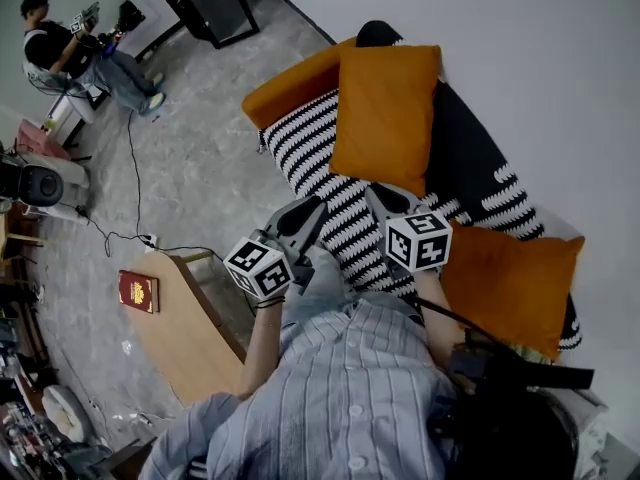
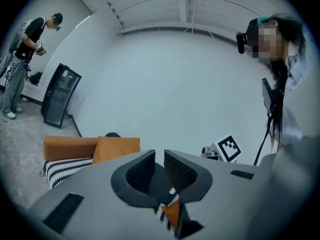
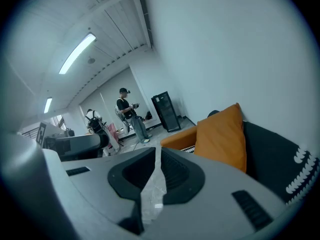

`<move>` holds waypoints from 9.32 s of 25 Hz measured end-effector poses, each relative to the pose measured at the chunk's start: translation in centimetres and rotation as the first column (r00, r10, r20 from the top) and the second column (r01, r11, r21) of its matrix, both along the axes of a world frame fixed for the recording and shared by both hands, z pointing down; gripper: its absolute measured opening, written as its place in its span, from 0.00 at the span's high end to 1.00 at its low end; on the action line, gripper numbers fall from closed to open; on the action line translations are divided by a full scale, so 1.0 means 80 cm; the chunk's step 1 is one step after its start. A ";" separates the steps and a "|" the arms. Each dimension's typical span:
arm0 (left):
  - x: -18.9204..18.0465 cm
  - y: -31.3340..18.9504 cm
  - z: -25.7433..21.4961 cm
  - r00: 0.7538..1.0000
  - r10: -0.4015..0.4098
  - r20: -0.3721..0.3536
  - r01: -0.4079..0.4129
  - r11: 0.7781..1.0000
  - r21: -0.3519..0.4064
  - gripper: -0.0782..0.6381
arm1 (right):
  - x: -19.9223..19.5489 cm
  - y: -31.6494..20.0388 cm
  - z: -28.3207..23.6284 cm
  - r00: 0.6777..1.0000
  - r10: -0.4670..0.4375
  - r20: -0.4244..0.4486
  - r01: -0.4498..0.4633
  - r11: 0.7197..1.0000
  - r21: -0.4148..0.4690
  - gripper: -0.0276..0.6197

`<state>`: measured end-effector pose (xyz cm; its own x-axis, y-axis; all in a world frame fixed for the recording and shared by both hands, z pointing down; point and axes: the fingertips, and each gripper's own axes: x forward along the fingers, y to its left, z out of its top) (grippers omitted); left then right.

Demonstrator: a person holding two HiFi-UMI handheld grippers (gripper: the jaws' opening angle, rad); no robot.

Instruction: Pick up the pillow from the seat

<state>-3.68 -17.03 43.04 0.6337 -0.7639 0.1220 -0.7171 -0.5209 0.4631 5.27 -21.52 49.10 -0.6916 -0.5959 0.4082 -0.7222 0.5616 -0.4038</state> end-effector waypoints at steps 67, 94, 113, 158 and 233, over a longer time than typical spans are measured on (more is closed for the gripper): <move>-0.052 -0.662 0.357 0.913 0.400 0.082 -0.365 0.889 -0.276 0.63 | 0.211 -0.595 0.180 0.909 0.322 -0.266 -0.357 0.929 -0.094 0.73; 0.003 -0.743 0.417 0.950 0.312 -0.024 -0.292 0.857 -0.425 0.47 | 0.210 -0.624 0.227 0.895 0.355 -0.269 -0.409 0.895 -0.179 0.67; -0.003 -0.608 0.303 0.947 0.312 0.079 -0.289 0.932 -0.220 0.57 | 0.197 -0.459 0.149 0.825 0.532 -0.188 -0.554 0.828 -0.090 0.76; -0.121 -0.172 0.036 0.962 -0.012 0.274 0.021 0.999 -0.030 0.64 | 0.106 -0.096 -0.051 0.944 0.330 0.008 -0.330 0.942 0.067 0.79; -0.376 0.276 -0.001 0.977 -0.053 0.208 0.050 0.999 0.019 0.66 | -0.143 0.341 -0.067 0.939 0.343 0.028 -0.345 0.937 0.054 0.80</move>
<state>-33.78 5.08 42.95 0.5555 -0.7971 0.2368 -0.8229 -0.4860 0.2943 -6.13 5.73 43.73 -0.4472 -0.8207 0.3555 -0.8682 0.3028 -0.3930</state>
